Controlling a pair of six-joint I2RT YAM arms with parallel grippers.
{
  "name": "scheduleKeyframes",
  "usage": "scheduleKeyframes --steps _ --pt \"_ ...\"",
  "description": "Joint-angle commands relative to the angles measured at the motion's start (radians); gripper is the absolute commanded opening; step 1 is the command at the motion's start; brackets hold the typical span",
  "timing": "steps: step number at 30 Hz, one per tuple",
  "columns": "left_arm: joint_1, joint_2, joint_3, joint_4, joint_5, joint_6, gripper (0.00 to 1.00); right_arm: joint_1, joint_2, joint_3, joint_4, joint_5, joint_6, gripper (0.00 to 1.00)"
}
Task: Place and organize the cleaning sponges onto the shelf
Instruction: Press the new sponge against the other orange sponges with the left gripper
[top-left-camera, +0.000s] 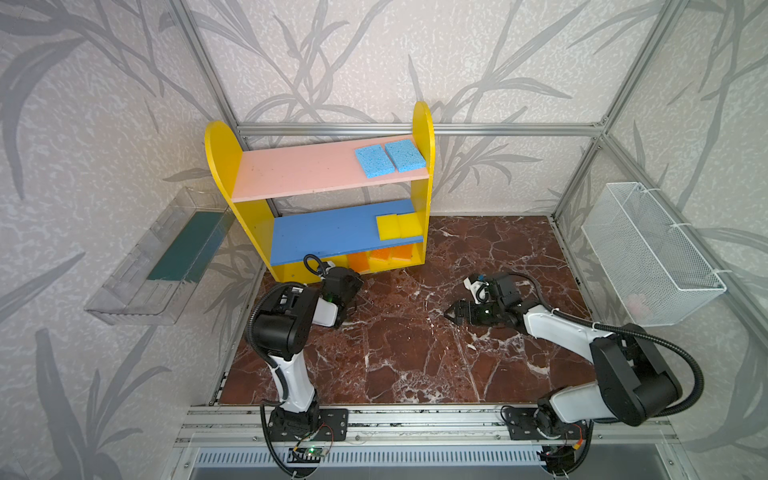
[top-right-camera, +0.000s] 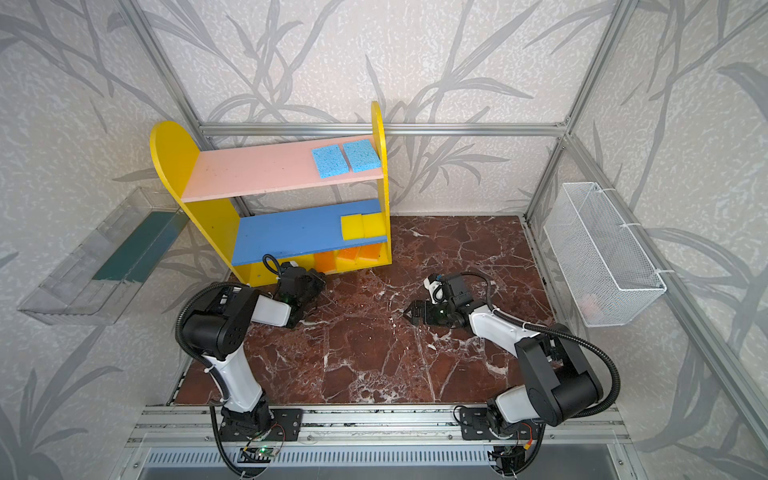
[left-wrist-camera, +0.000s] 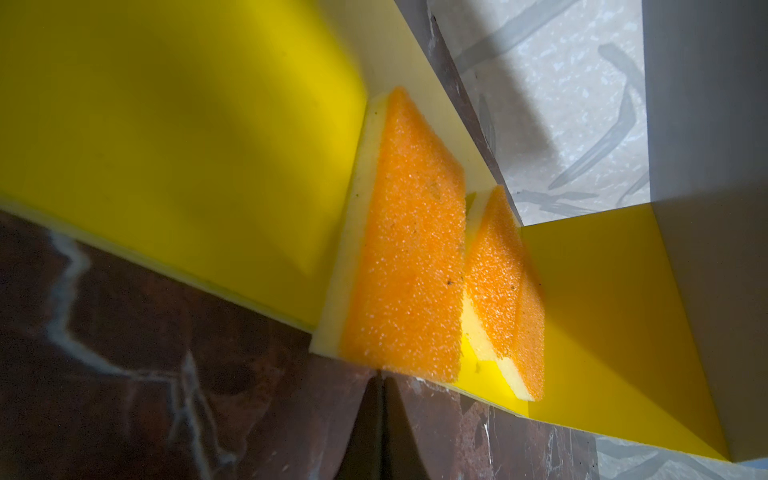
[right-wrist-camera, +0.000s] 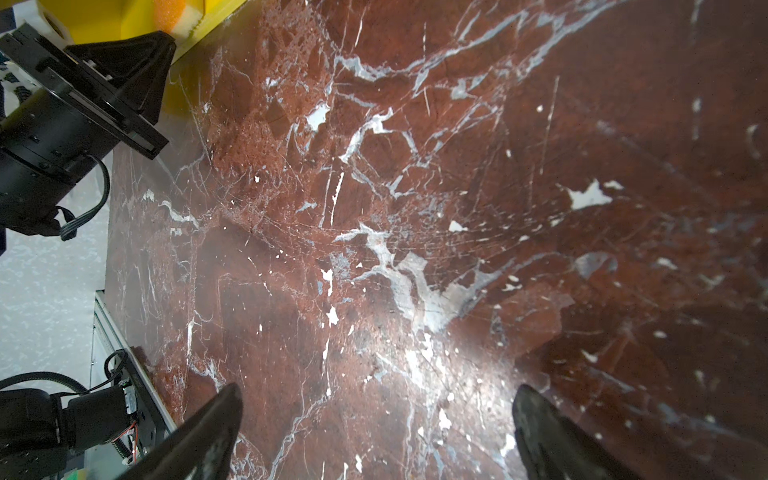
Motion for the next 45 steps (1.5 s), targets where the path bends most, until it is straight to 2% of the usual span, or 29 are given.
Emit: scheduleKeyframes --steps 1,9,16,21,31,37,45 --pt "0.014 0.003 0.031 -0.017 0.009 0.006 0.0 -0.003 0.009 0.03 -0.02 0.012 -0.013 0.99" --pt "0.025 -0.038 0.047 -0.038 0.036 0.051 0.0 -0.003 0.001 0.045 -0.039 0.014 -0.018 0.99" --pt "-0.044 -0.131 -0.036 0.034 0.003 0.135 0.0 -0.003 0.009 0.049 -0.023 0.009 -0.007 0.99" --pt "-0.059 -0.031 0.01 0.126 0.05 0.093 0.0 0.0 0.011 0.046 -0.019 -0.002 -0.006 0.99" --pt "-0.096 0.112 0.16 0.147 0.063 0.081 0.0 -0.001 -0.031 0.022 -0.031 0.021 -0.022 0.99" --pt "-0.11 0.157 0.205 0.159 0.041 0.083 0.0 0.0 -0.022 0.016 -0.012 0.014 -0.014 0.99" --pt "-0.126 0.249 0.246 0.296 0.021 0.02 0.0 0.0 -0.011 0.009 0.004 0.0 -0.008 0.99"
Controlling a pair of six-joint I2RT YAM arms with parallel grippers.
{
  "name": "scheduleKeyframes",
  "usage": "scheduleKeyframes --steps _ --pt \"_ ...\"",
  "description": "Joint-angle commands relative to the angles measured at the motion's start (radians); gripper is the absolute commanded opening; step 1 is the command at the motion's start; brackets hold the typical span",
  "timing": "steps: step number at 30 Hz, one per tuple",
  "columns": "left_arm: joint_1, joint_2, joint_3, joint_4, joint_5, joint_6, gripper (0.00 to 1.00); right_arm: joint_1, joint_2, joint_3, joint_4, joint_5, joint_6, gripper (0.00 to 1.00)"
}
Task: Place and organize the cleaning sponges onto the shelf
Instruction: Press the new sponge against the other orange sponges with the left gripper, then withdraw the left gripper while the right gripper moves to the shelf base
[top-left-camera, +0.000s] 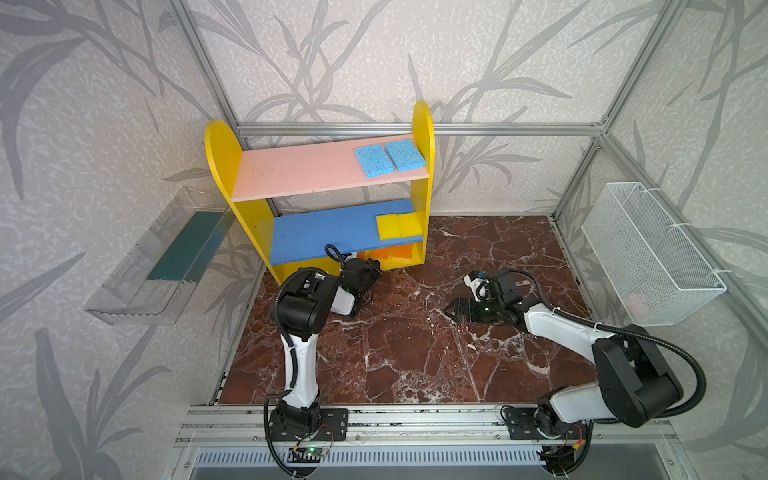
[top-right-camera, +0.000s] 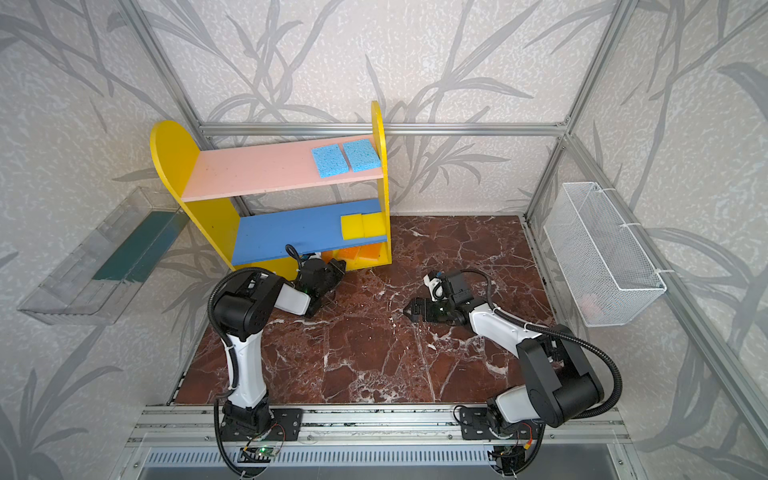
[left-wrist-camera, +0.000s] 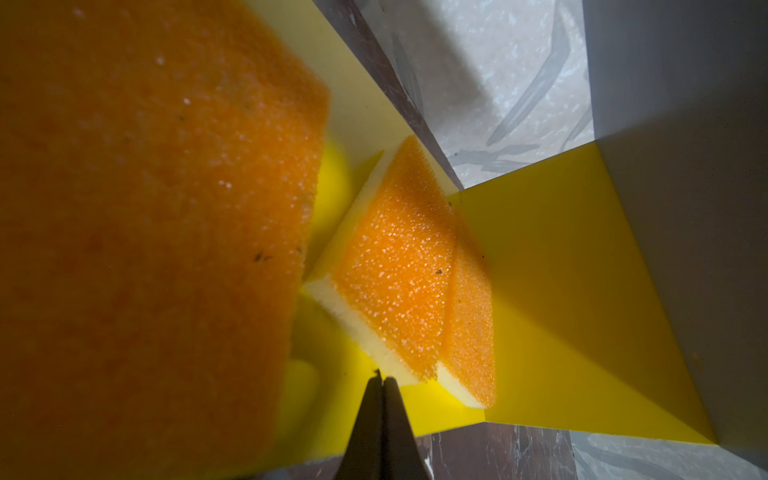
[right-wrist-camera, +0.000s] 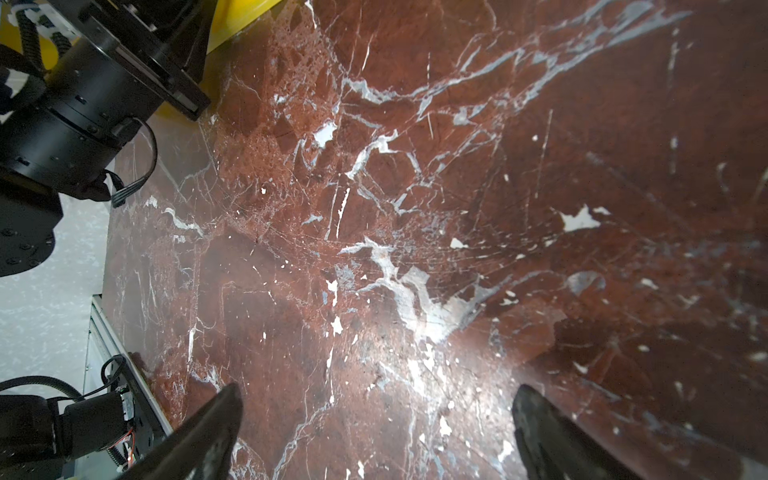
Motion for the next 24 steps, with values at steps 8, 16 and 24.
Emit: scheduleKeyframes --steps 8,16,24 --pt "-0.029 -0.013 -0.015 0.165 -0.045 0.003 0.0 0.002 0.019 -0.004 0.047 -0.026 0.02 1.0" --pt "-0.063 -0.093 -0.146 0.223 -0.065 0.013 0.0 0.028 0.058 -0.01 0.211 -0.045 0.131 0.58" --pt "-0.112 -0.284 -0.323 0.221 -0.08 0.065 0.0 0.15 0.127 0.012 0.51 0.071 0.323 0.05"
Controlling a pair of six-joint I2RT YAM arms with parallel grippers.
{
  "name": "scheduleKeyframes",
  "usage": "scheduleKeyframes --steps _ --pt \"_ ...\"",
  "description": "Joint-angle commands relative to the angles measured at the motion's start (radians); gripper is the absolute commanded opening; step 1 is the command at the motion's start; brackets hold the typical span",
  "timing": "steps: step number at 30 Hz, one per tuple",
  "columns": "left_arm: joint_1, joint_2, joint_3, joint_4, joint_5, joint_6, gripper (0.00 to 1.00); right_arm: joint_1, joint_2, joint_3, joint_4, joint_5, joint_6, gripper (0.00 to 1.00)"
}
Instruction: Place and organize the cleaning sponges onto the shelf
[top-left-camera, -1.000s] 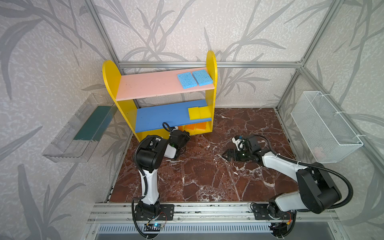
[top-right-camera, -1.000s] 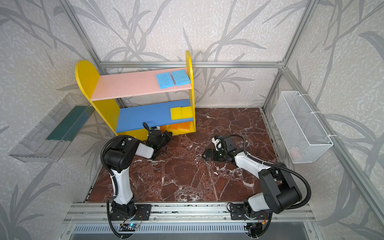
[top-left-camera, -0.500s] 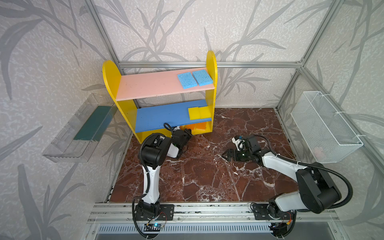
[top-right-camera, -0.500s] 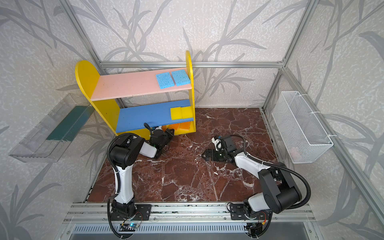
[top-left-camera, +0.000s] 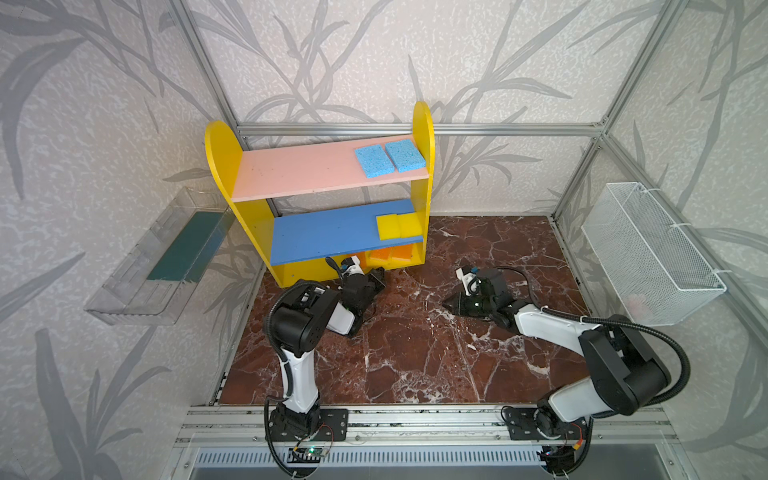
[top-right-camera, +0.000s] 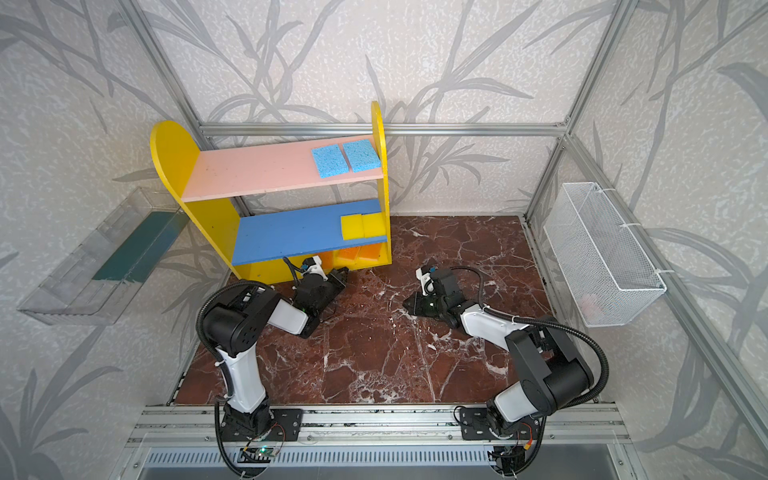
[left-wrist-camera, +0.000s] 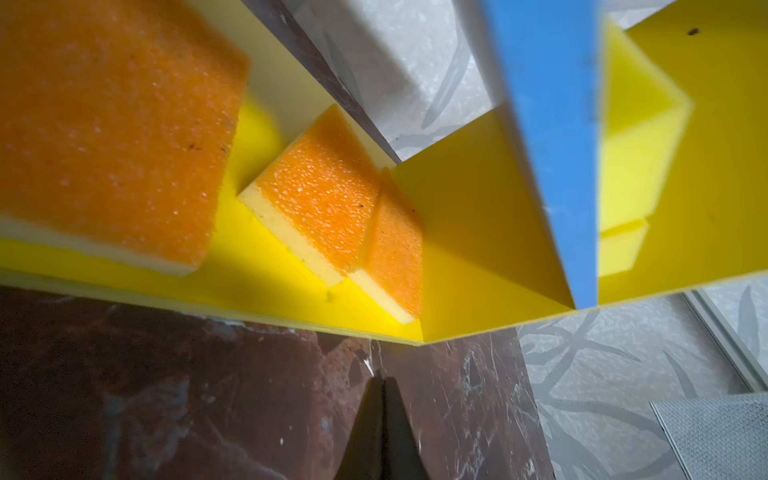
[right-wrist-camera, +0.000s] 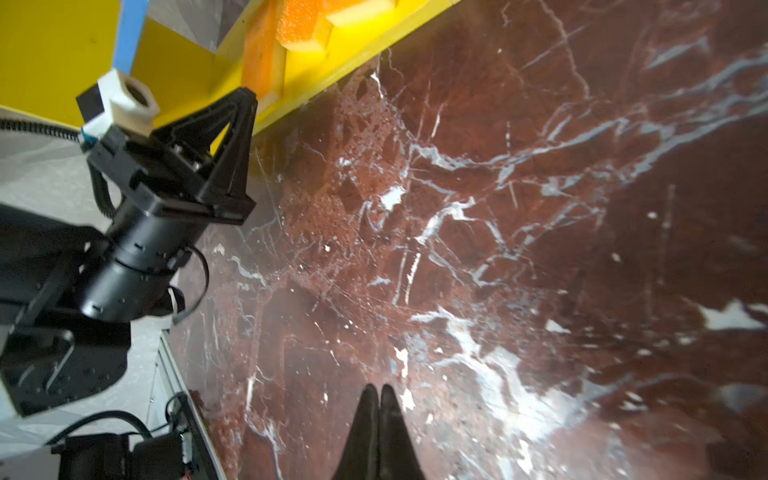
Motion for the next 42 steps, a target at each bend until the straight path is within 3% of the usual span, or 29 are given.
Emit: scheduleKeyframes --steps 1,4,9,14,18,24,35,42 --pt "-0.018 -0.118 -0.077 0.04 -0.025 0.035 0.0 0.066 0.053 0.014 0.247 0.097 0.127 0.05" --pt "-0.026 -0.26 -0.136 -0.07 -0.009 0.038 0.0 0.134 0.136 0.011 0.472 0.215 0.22 0.02" --pt "-0.027 -0.592 -0.12 -0.581 0.039 0.06 0.0 0.211 0.377 0.146 0.731 0.315 0.354 0.01" --pt "-0.023 -0.928 -0.12 -0.981 -0.012 0.107 0.14 0.275 0.508 0.324 0.701 0.434 0.365 0.0" --pt "-0.02 -1.096 -0.096 -1.211 -0.031 0.133 0.15 0.33 0.551 0.441 0.578 0.588 0.331 0.0" --pt "-0.016 -1.189 -0.122 -1.274 0.029 0.118 0.15 0.368 0.678 0.557 0.626 0.794 0.339 0.0" --pt "-0.021 -1.336 -0.202 -1.368 0.053 0.12 0.06 0.367 0.864 0.778 0.666 0.868 0.31 0.0" --pt "-0.042 -1.378 -0.236 -1.393 0.043 0.113 0.05 0.344 0.93 0.89 0.604 0.834 0.318 0.0"
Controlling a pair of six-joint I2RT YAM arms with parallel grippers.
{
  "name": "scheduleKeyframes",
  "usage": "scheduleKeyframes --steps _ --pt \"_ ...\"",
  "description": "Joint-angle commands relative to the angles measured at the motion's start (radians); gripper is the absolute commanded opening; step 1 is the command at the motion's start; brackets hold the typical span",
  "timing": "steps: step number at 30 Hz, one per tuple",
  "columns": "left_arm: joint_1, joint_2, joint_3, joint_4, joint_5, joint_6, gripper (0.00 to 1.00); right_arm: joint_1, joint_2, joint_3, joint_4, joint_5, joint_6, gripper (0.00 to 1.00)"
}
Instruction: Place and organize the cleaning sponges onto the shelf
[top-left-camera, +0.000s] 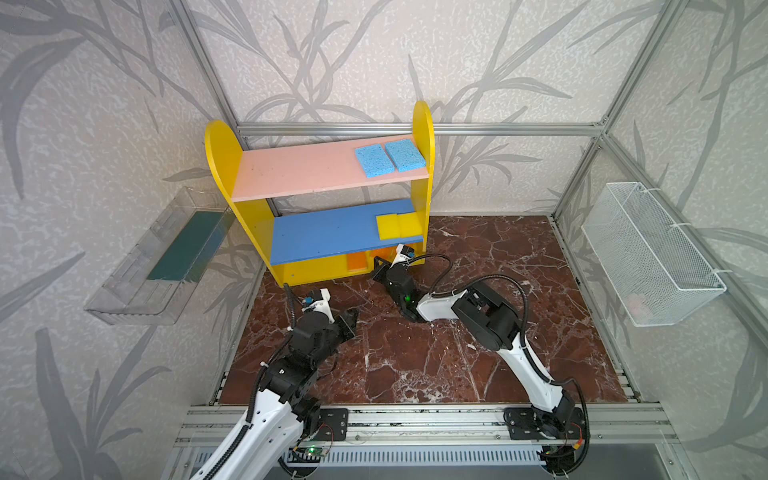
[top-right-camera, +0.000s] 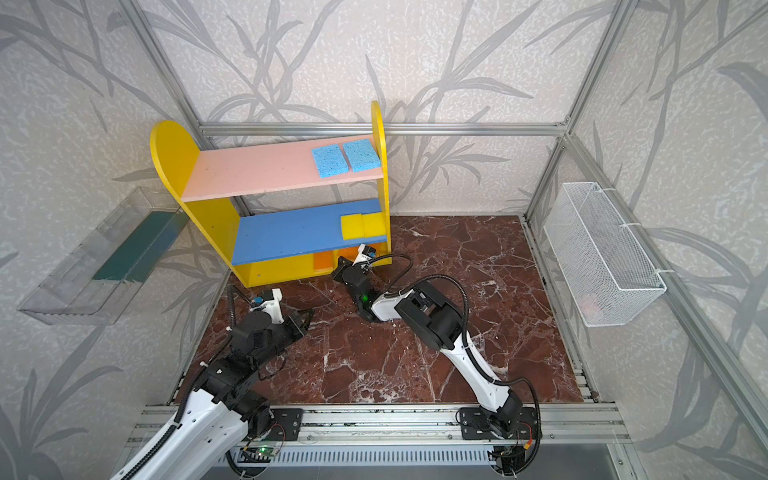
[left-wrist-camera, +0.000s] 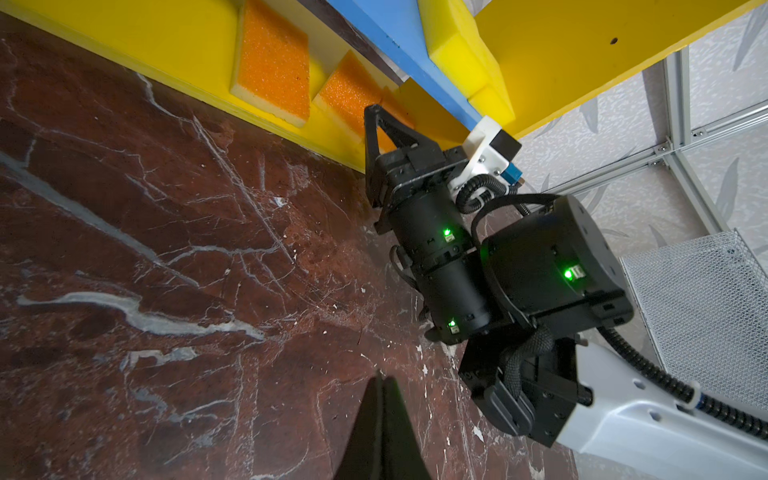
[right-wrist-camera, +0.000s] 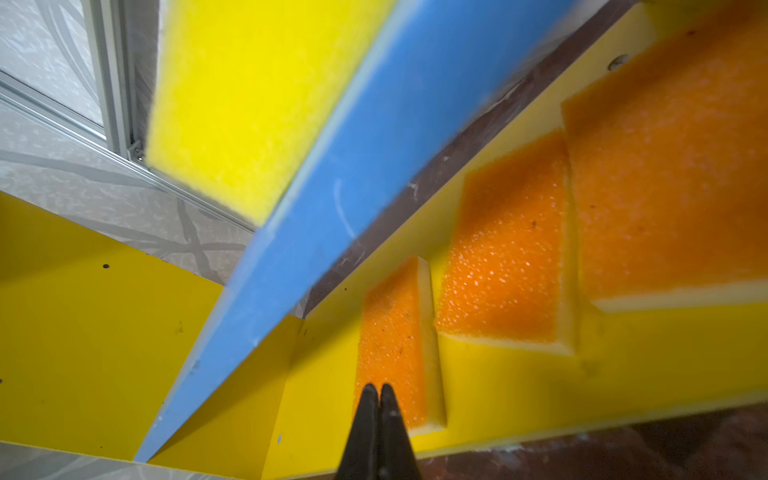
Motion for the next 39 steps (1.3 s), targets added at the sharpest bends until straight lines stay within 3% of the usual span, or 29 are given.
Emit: scheduleKeyframes --steps 1,14,25,39 --pt "-0.009 -0.021 -0.025 -0.032 -0.012 0.006 0.05 -0.023 0.044 0.057 -0.029 0.0 -0.003 0.0" --pt "-0.026 -0.037 -0.048 -0.041 -0.032 0.01 0.05 -0.072 0.106 0.164 -0.091 -0.076 0.018 0.0" --pt "-0.026 -0.036 -0.046 -0.051 -0.03 0.012 0.05 -0.067 0.11 0.182 -0.172 -0.036 0.009 0.0" --pt "-0.027 -0.076 -0.046 -0.101 -0.043 0.018 0.05 -0.157 0.147 0.328 -0.374 -0.235 -0.017 0.0"
